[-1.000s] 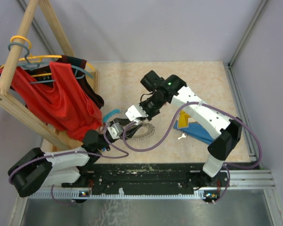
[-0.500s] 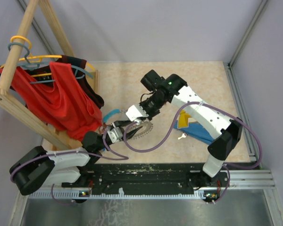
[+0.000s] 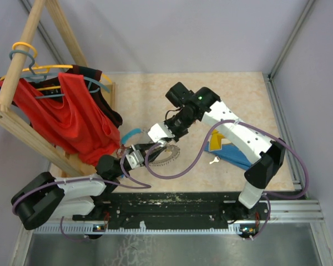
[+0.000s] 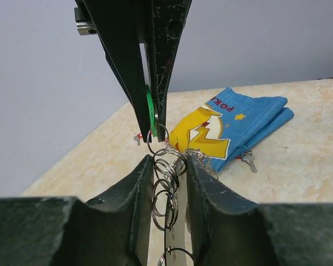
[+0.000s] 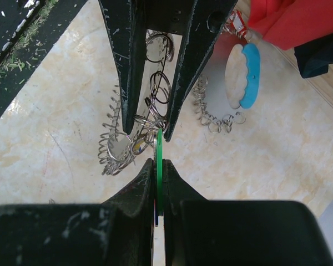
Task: Remove the keys from the keyring
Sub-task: Remove the key from the keyring.
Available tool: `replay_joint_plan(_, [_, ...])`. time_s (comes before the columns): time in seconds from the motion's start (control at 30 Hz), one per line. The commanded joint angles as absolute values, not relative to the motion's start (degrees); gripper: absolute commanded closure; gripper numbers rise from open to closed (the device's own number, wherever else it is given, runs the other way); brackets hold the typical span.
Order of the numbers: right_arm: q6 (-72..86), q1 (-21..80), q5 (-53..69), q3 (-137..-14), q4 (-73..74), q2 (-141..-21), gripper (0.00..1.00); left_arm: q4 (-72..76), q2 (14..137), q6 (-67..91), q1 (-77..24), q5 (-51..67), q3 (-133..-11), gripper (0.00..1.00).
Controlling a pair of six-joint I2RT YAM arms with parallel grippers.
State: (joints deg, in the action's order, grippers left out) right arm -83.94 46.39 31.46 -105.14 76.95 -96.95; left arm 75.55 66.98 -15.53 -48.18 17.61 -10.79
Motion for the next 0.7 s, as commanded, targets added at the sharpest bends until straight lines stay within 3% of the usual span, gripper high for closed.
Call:
replay_joint_plan(0.0, [-83.4,47.0,34.5,-108.5,76.2,-96.4,1.00,78.0,67.1,-15.7,-48.3,17.7,-10.5,0.69])
replay_joint_plan(0.23, [-82.6,47.0,34.8,-108.4,76.2,-95.8,1.00,76.8,66.4,-15.3,-48.4,16.6,-10.4,0.86])
replay_joint_plan(0.67, [-76.8,45.3,36.0,-107.7,72.7,-95.1,1.00,77.1,65.8,-14.4,-48.4,15.8,-9.8,0.94])
